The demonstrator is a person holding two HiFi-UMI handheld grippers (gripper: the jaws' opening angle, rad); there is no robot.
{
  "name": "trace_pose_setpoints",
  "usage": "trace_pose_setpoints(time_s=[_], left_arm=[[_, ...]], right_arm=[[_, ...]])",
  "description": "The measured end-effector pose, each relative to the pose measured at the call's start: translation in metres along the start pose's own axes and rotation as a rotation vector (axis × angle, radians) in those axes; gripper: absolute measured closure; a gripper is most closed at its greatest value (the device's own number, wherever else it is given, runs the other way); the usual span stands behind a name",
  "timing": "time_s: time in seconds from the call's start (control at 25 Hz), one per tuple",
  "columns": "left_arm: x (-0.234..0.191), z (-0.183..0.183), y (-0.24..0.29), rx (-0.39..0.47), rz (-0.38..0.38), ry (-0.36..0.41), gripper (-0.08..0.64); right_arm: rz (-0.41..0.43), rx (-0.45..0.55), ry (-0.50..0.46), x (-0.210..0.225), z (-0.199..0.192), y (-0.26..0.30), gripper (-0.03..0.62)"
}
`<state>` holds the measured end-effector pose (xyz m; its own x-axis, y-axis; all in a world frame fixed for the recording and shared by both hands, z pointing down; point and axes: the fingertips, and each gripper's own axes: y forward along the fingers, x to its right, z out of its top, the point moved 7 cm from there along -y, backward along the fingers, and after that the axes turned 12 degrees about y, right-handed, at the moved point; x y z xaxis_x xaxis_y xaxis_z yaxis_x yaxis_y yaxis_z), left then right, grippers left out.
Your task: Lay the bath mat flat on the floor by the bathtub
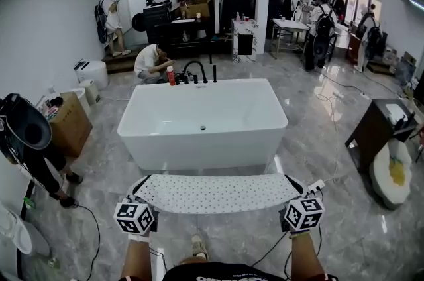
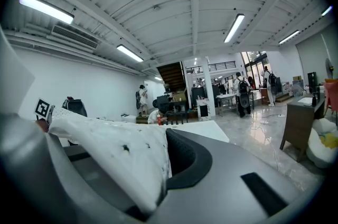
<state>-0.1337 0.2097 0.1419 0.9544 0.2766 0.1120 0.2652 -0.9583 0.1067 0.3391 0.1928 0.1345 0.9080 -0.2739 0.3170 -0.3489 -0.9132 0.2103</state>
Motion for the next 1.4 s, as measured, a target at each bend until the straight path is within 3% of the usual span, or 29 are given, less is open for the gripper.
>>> trace_pose_setpoints(time_s=[0.56,1.4], left_arm=[[-0.013,0.009,0.038,-0.014,-0.014,0.032,0.535],[-0.143,-0.017,0.164,-0.033,-0.057,-0.015,0.534]], right_arm=[[-0.007,-0.019,0.013,0.012,0.009,0.037,0.563],[-0.060,-0.047,0.005,-0.033,0.026,0.200,0.563]])
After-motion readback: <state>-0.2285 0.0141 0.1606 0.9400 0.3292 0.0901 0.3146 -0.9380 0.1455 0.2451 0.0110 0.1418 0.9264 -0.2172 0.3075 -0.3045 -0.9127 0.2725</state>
